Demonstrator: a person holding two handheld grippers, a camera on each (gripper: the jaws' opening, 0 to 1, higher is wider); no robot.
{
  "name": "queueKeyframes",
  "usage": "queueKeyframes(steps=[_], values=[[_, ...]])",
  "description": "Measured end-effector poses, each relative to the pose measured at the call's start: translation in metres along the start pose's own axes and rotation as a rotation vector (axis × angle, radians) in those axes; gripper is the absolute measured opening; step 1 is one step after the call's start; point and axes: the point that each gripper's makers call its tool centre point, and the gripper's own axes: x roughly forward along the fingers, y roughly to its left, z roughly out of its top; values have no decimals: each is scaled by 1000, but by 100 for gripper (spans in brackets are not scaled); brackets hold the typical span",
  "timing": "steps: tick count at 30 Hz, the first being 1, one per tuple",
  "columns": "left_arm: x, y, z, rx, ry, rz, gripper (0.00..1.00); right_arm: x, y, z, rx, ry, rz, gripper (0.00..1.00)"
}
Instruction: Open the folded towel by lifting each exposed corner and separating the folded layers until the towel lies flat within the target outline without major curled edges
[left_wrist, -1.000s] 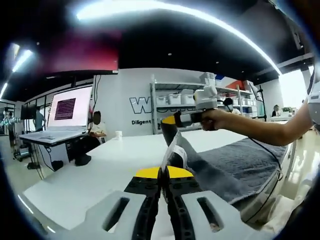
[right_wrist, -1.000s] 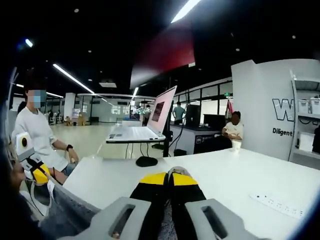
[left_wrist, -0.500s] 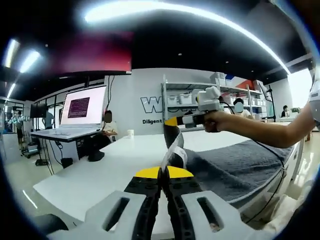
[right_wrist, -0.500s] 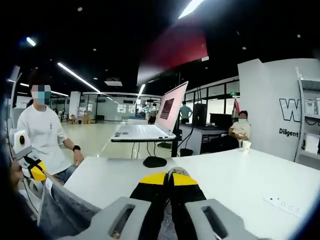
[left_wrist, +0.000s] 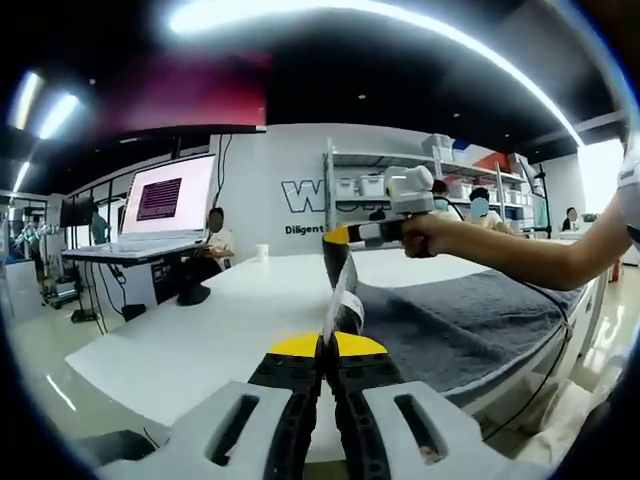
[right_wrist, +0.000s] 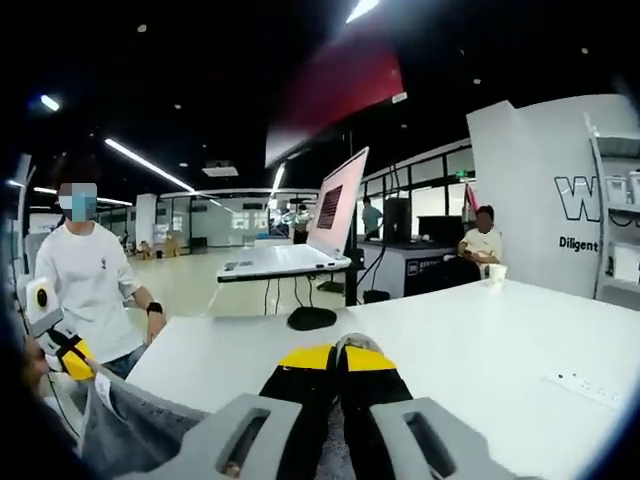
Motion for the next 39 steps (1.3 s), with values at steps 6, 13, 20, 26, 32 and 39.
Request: queueKeyframes(steps=[6,13,20,26,32,39], values=[[-2,6,-6,-6,12,18,2,13,5,-12,50,5,14,0],[-3,10,-17,-21,37,-2,2,22,5,-30,78,43,13,0],[-4,12,-22,0,55,-1,2,28,5,-40,102,72,12,0],[-4,13,-24,-5,58,-9,2,29,4,-43,123,73,12,0],[-3,15,-32,-21,79,-24,2,37,1,-57,184,85,2,0],[-4,20,-43,-38,121,-8,2,43,7,-69,214,111,19,1]])
